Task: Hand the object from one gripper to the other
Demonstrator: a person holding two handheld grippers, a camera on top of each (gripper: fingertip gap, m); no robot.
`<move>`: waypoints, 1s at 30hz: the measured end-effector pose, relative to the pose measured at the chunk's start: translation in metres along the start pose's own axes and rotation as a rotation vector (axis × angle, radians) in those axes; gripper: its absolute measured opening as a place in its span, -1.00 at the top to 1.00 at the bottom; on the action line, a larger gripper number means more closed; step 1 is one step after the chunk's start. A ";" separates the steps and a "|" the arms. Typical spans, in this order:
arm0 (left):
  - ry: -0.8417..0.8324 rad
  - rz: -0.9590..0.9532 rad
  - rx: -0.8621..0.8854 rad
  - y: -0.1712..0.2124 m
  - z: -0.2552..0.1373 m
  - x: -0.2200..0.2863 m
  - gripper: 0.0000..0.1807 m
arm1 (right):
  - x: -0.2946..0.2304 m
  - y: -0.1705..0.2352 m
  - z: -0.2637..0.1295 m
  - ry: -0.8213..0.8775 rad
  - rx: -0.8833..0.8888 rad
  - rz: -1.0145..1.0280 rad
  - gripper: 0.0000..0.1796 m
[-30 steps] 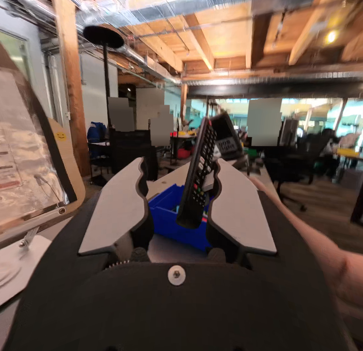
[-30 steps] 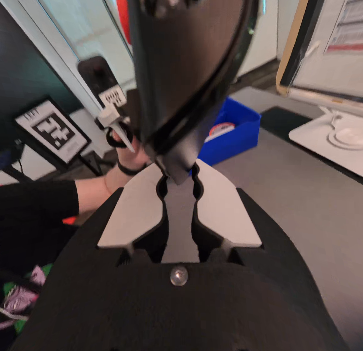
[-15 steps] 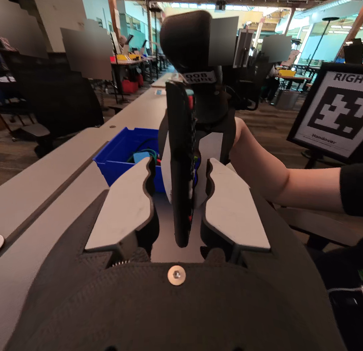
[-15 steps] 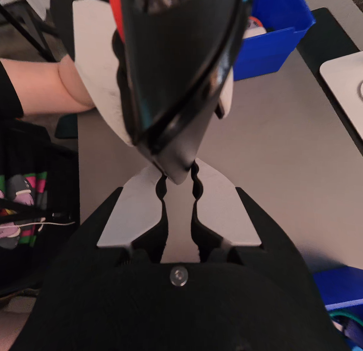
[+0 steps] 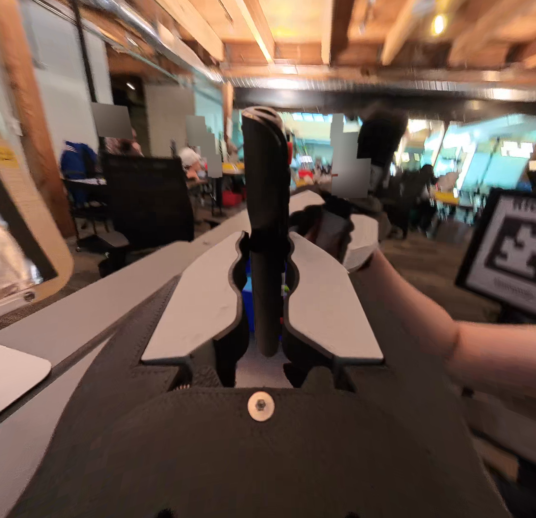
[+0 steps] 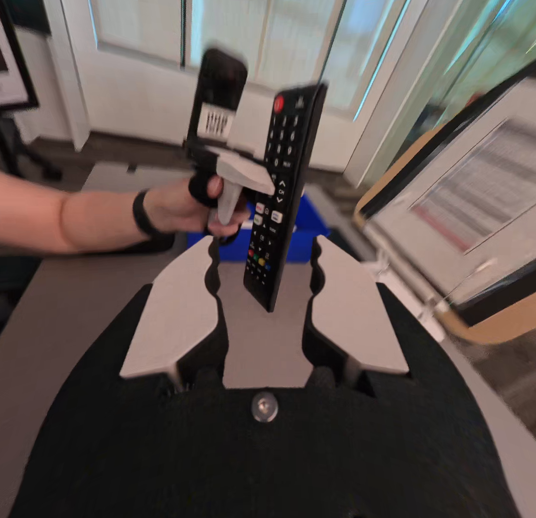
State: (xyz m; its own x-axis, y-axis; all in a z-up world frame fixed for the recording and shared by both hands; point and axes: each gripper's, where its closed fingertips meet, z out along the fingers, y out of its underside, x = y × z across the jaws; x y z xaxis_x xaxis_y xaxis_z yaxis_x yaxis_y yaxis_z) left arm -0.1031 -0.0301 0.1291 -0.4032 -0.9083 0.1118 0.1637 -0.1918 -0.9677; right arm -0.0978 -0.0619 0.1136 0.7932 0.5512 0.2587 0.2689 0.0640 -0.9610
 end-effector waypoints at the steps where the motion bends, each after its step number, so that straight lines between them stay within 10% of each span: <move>1: -0.030 -0.042 0.072 -0.010 -0.007 -0.009 0.76 | 0.003 -0.013 -0.006 0.037 0.089 -0.027 0.28; 8: -0.051 -0.522 0.468 -0.041 -0.050 -0.058 0.75 | 0.014 -0.062 -0.033 0.348 0.486 -0.266 0.22; 18: -0.016 -0.727 0.485 -0.019 -0.038 -0.062 0.76 | -0.004 0.002 0.050 0.513 0.102 -0.617 0.19; 30: 0.068 -0.819 0.464 -0.009 -0.021 -0.043 0.76 | 0.014 0.005 0.039 0.627 0.046 -0.571 0.41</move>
State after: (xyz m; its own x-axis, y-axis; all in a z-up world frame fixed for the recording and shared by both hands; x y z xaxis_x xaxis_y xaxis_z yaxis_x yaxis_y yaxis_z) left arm -0.1063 0.0191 0.1282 -0.6011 -0.4039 0.6896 0.1419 -0.9031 -0.4052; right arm -0.1072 -0.0214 0.1084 0.7020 -0.1387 0.6985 0.7086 0.2337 -0.6658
